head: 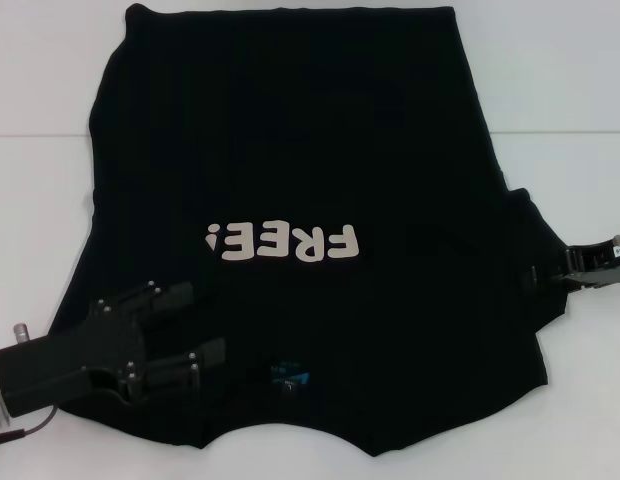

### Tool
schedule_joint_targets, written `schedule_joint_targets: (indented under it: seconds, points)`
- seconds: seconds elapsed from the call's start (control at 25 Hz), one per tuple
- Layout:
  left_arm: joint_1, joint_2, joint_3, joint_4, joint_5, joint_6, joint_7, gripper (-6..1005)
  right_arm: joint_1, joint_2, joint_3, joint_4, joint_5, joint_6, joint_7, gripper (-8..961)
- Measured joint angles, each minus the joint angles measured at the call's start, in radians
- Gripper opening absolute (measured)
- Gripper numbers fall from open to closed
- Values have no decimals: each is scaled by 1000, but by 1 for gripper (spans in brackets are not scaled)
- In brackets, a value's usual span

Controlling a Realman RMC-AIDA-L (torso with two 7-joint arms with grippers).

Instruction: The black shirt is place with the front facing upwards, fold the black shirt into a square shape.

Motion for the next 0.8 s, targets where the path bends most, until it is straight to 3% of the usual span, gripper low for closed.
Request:
schedule_joint_targets:
  seconds: [0.32, 0.56, 0.8]
  points:
    - [0, 0, 0, -8, -6, 8, 0, 867, 1, 3, -24, 0, 0, 3, 5, 602]
    - [0, 0, 0, -8, -7, 9, 0, 867, 2, 4, -26, 0, 0, 5, 6, 377]
    - [-1, 1, 0, -8, -6, 9, 0, 866, 6, 6, -47, 0, 0, 12, 5, 272]
